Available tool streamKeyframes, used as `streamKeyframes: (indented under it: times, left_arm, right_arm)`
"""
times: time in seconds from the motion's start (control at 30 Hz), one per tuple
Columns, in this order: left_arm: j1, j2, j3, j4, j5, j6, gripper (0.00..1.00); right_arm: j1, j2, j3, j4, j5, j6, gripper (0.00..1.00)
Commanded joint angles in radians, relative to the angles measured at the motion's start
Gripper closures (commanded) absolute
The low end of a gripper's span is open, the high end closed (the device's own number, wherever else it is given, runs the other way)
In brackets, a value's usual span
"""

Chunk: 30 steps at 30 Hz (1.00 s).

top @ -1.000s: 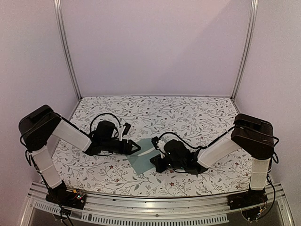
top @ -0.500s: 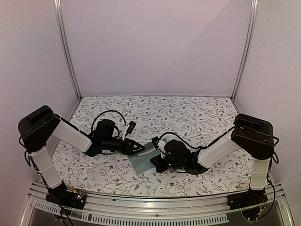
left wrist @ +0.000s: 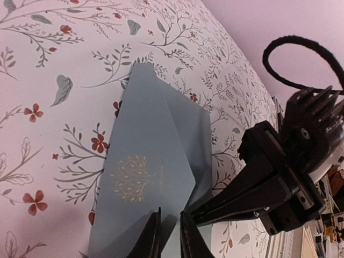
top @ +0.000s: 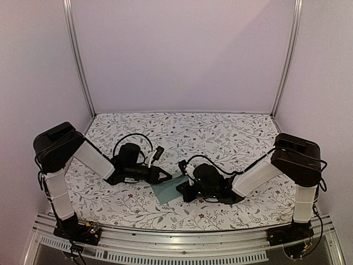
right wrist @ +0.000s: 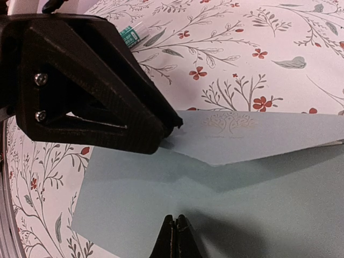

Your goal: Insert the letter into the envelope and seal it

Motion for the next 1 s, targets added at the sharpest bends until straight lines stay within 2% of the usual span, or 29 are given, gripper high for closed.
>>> streamKeyframes:
  times: [0.0,0.2,0.7,0.97]
  left_arm:
    - [-0.010,0.035,0.037,0.017,-0.005,-0.009,0.89]
    - [-0.010,0.043,0.051,-0.016,-0.043,-0.010,0.94]
    - [-0.081,0.030,0.104,-0.182,-0.229,0.048,0.95]
    - [-0.094,0.055,0.099,-0.188,-0.319,0.051,0.97]
  right_arm:
    - [-0.001,0.010,-0.025,-0.046,-0.023,0.004,1.00]
    - [-0.001,0.007,-0.025,-0.046,-0.028,0.002,1.00]
    - [-0.001,-0.006,-0.014,-0.049,-0.046,0.014,1.00]
    - [-0.001,-0.052,-0.004,-0.049,-0.096,0.016,1.00]
